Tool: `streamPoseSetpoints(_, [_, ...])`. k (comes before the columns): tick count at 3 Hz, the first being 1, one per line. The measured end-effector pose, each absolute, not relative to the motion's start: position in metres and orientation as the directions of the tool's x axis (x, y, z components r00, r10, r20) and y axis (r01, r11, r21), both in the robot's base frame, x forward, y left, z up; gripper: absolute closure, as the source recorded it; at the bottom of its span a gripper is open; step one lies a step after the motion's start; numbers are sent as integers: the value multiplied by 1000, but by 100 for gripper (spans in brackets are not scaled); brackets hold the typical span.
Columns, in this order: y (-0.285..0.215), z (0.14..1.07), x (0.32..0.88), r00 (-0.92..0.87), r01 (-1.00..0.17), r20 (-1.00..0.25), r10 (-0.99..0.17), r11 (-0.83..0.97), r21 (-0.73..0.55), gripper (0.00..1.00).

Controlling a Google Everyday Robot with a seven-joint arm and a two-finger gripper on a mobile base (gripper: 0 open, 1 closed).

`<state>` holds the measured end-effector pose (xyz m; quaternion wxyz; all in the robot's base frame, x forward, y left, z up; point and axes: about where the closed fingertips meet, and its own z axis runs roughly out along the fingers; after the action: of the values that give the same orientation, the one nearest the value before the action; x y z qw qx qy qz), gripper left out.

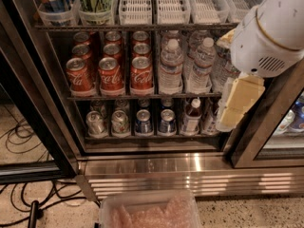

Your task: Pick green can from top shelf of fridge

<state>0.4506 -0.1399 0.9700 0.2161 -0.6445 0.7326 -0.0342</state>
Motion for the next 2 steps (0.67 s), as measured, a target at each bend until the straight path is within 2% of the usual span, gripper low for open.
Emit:
streamPoseSetpoints(1, [-124,970,456,-64,-912,-325,-944,187,-364,0])
streamPoseSetpoints(2, [-80,967,477,-68,-878,-443,-894,265,-398,0])
